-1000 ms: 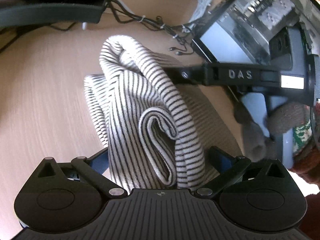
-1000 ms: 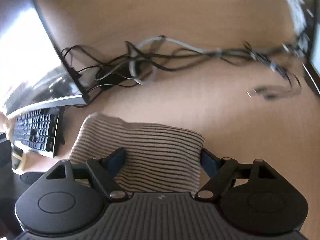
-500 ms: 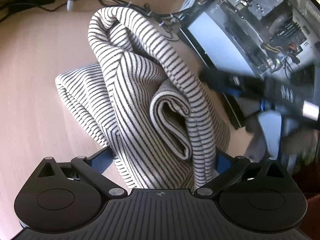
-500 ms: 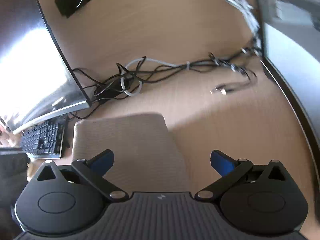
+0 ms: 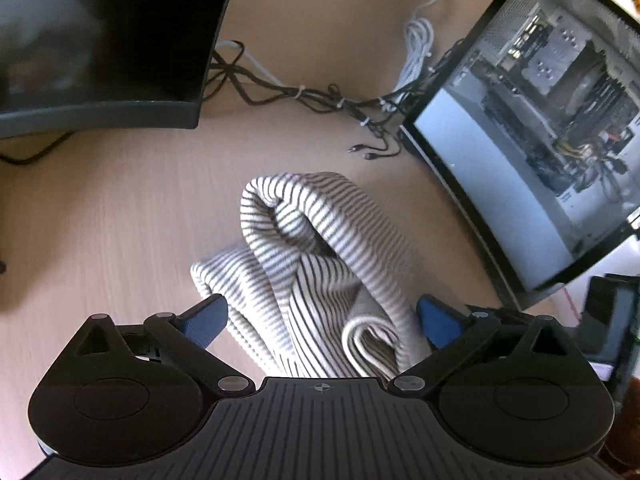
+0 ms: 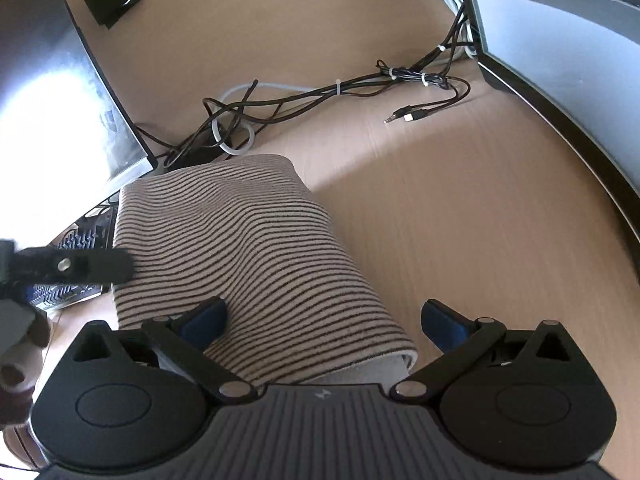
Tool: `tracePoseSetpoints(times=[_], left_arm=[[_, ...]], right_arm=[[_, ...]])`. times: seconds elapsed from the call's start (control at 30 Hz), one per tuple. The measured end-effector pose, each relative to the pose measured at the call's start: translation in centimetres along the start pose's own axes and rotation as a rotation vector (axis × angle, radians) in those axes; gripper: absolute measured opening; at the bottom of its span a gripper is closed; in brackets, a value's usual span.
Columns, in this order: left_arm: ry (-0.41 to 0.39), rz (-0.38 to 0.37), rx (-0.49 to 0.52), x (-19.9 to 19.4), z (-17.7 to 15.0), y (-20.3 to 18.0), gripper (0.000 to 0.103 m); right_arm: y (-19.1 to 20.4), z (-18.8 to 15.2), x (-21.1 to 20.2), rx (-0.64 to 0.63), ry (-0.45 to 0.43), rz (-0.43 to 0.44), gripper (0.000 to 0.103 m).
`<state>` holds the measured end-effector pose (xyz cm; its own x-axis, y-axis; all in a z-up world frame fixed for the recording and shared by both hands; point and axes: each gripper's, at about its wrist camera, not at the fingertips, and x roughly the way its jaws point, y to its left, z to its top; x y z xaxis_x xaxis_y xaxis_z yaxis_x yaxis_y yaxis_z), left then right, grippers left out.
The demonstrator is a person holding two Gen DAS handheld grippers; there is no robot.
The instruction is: Fold clothes
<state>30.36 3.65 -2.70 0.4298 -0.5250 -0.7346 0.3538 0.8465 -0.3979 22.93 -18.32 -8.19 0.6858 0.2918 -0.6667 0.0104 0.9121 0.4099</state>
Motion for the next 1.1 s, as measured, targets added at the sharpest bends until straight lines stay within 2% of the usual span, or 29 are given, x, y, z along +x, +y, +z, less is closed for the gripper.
tracePoseSetpoints(times=[0.2,0.3,0.5,1.1], left_arm=[[0.034,0.034,0.007,1.0,-0.4,0.3,0.100],[0.037,0.036,0.002,1.1,-0.6,0.7,0.100],[0.030,0.033,-0.020,1.2,-0.8,1.0,0.100],[-0.049,0.049,-0.070,-0.1,-2.2,3.1,0.101]], right_arm=[[-0.4,-0.6,0.7,0.042,0.013,0.046,0.103],[-0.3,-0.8,0.7,0.024,0.008,0.055,0.103],[-0.4,-0.9,0.8,0.086,0.023,0.119,0.103],[7.3,-0.7,0.8,-0.463,0.025,-0.009,0.098]])
